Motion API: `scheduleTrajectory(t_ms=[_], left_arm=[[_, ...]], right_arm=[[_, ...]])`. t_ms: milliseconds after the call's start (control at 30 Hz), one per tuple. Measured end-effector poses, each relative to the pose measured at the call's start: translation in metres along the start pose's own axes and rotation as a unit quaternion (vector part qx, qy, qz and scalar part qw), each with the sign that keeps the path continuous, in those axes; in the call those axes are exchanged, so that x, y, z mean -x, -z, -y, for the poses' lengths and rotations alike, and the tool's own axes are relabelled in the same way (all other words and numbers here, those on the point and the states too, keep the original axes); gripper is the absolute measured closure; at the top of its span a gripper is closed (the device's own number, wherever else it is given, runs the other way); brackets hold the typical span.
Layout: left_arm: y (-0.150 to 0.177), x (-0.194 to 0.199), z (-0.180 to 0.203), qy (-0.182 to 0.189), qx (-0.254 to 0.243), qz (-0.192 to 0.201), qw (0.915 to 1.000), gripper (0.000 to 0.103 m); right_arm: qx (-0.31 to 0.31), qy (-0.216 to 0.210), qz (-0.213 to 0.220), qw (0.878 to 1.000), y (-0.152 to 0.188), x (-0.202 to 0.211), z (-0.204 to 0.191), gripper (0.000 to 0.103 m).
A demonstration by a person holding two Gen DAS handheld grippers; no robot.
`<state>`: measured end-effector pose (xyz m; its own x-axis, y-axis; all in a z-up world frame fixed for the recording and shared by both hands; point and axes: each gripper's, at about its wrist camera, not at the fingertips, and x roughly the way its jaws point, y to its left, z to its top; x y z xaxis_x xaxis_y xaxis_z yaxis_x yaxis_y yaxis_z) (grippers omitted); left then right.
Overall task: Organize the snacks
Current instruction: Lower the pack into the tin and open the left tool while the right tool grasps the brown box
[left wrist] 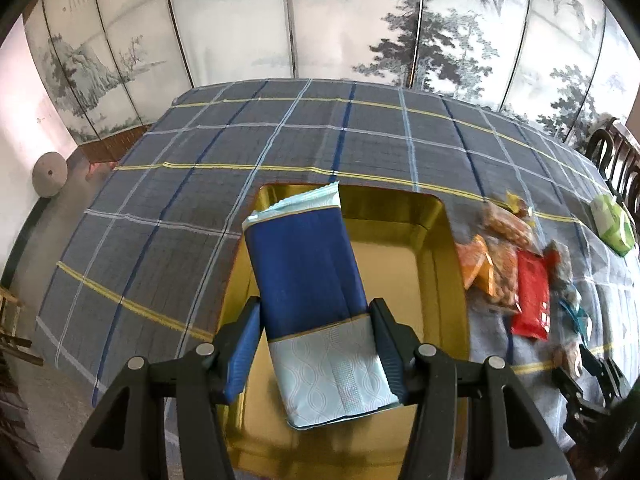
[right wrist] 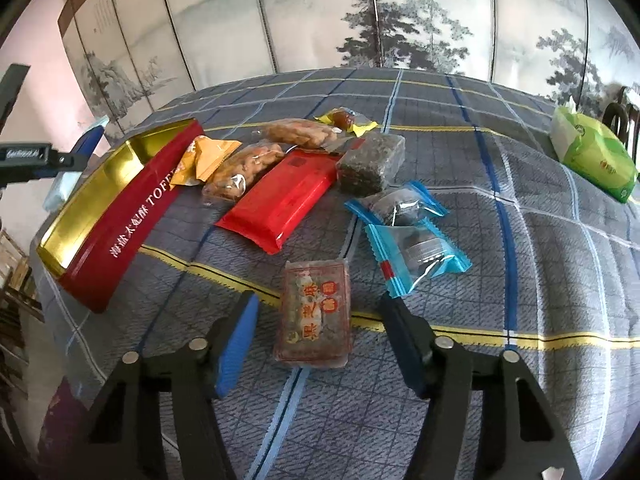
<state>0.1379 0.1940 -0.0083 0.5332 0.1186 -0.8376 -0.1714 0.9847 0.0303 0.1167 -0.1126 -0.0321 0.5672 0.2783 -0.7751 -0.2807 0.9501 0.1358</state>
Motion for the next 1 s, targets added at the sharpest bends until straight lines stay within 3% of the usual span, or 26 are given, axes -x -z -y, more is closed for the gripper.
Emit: scheduleTrajectory(t_ms=[300, 667, 1000], left_arm=[[-0.023, -0.034, 0.005, -0.017, -0.043, -0.002, 0.9989, 0.048], [-0.033, -0.072, -0.004, -0.031, -0.053, -0.036, 0.9975, 0.048], [-0.028, -0.067, -0.002, -0.061, -0.058, -0.032, 0.9959, 0.048]], right_arm=[[0.012, 0.011, 0.008, 1.000, 0.002, 0.001, 0.000, 0.073], [0.015, 0.011, 0.008, 1.000, 0.001, 0.001, -0.001, 0.074], [0.007, 0.004, 0.004, 1.000, 0.000, 0.001, 0.000, 0.076]])
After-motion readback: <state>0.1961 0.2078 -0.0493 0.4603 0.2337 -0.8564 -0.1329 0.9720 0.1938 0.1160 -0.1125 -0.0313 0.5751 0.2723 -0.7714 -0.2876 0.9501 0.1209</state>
